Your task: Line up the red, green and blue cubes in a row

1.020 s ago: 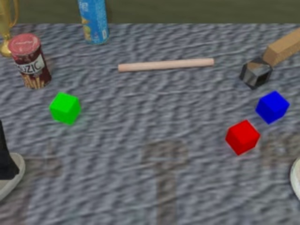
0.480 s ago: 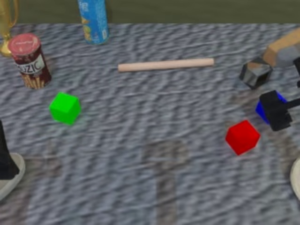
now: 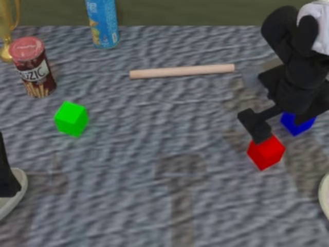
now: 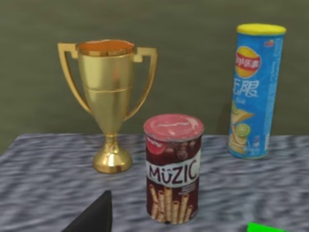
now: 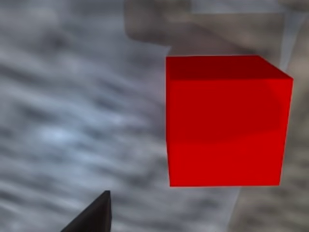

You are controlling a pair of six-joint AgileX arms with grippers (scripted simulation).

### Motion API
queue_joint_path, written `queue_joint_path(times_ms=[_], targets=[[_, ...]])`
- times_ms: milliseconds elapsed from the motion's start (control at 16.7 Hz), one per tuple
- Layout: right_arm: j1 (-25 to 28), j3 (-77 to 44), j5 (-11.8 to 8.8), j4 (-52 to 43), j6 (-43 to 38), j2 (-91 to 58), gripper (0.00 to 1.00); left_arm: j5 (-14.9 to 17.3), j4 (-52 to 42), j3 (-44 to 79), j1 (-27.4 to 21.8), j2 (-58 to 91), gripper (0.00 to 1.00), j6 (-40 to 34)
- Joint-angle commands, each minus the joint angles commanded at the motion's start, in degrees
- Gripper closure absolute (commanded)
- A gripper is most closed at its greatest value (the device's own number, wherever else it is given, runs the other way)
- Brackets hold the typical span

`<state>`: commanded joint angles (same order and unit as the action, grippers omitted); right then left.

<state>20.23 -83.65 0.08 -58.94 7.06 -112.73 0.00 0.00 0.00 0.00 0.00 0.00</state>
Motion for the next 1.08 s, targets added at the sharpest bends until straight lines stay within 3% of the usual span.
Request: queue_joint_path(times_ms=[540, 1080], targets=[[0.5, -2.1, 0.0, -0.6, 0.3, -3.6, 0.00, 0.0, 0.0, 0.0, 0.0, 0.0, 0.00, 0.0], [0.7, 6.6, 0.1, 16.1, 0.0, -11.4, 0.00, 0.0, 0.0, 0.0, 0.0, 0.0, 0.00, 0.0]])
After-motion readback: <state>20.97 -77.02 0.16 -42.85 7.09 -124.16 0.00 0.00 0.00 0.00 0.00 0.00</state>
